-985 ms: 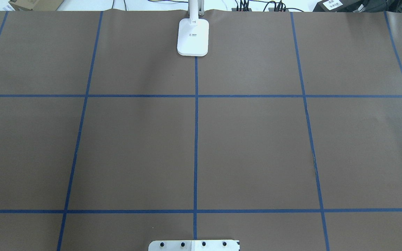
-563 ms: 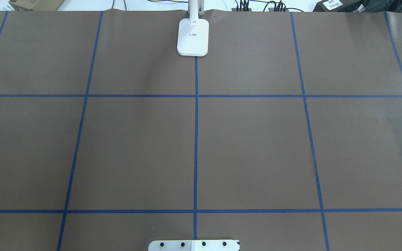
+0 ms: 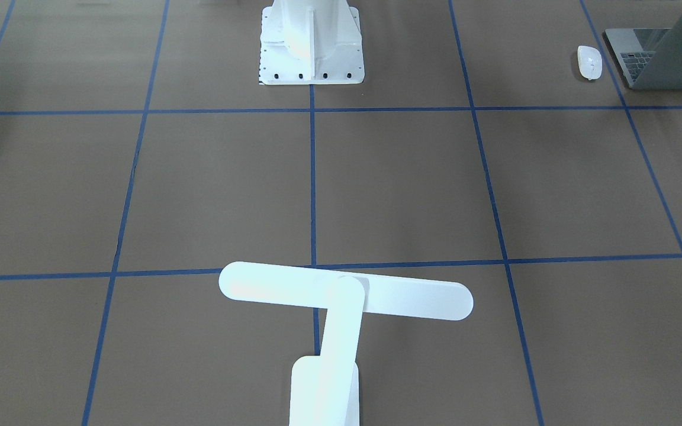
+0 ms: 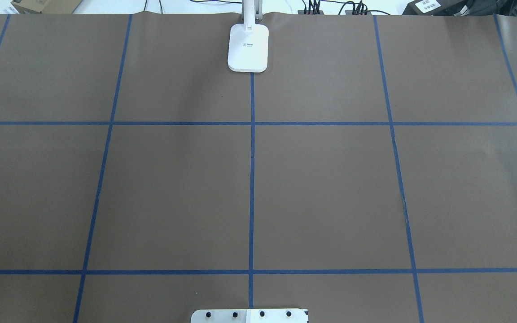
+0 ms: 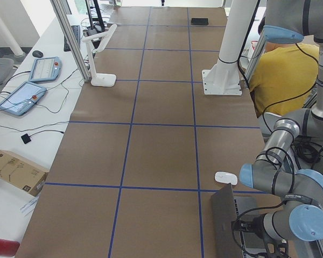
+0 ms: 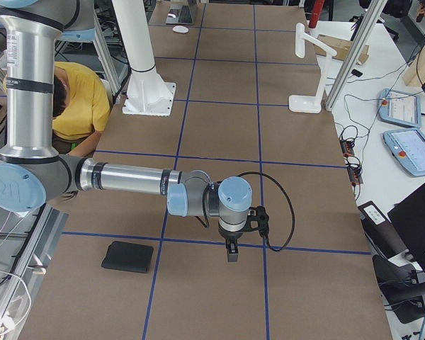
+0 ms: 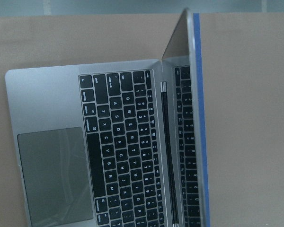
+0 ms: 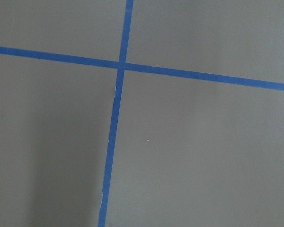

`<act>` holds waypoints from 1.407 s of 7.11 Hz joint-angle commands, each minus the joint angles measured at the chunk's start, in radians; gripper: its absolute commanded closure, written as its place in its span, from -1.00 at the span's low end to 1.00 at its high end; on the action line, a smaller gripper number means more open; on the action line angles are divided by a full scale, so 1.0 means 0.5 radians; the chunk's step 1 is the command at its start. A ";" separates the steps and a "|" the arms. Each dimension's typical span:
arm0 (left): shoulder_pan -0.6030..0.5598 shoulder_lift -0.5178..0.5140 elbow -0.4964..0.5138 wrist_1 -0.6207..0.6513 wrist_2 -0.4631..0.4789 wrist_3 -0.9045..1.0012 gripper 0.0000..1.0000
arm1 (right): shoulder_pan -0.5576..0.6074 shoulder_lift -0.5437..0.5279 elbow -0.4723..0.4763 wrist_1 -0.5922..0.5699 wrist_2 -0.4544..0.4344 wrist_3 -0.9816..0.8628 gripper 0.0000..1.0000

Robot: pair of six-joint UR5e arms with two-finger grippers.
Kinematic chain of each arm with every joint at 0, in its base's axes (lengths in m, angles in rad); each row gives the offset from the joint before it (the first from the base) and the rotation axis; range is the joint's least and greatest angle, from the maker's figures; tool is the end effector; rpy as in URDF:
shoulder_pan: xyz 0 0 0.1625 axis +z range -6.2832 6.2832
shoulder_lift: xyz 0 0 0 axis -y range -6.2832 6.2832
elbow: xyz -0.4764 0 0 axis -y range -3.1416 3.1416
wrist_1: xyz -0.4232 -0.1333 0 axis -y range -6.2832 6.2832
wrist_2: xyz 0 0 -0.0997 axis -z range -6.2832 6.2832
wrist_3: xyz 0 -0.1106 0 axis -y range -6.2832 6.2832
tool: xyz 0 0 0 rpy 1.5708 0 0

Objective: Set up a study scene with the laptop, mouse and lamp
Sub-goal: 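Grasp the open silver laptop by its screen edge with the left gripper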

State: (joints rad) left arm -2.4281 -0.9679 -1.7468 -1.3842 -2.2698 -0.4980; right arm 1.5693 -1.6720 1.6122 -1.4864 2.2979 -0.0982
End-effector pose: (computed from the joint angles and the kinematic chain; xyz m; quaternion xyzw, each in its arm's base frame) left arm -0.1525 -0.0498 0.8568 -0.2208 0.3719 -0.6421 0.6330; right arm 0.0591 -0.4761 0.7419 0.0287 -0.3546 -0.0509 0.9332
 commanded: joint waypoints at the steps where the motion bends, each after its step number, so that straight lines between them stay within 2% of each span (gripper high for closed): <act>1: 0.000 -0.003 0.008 -0.008 -0.059 -0.035 0.33 | 0.000 0.000 0.000 0.000 0.000 0.000 -1.00; 2: 0.003 -0.012 0.002 -0.020 -0.065 -0.162 0.79 | 0.000 0.006 0.000 0.000 0.000 0.000 -1.00; 3: 0.003 -0.037 -0.001 -0.020 -0.068 -0.218 1.00 | 0.000 0.006 0.000 0.000 0.000 0.000 -1.00; 7: 0.003 -0.116 -0.019 -0.008 -0.240 -0.259 1.00 | 0.000 0.015 0.003 0.000 0.000 0.000 -1.00; 10: 0.009 -0.242 -0.025 -0.011 -0.466 -0.259 1.00 | 0.000 0.018 0.000 0.000 0.000 0.000 -1.00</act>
State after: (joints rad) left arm -2.4249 -1.0612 -1.7574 -1.3881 -2.4485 -0.6281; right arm 1.5693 -1.6632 1.6126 -1.4864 2.2979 -0.0982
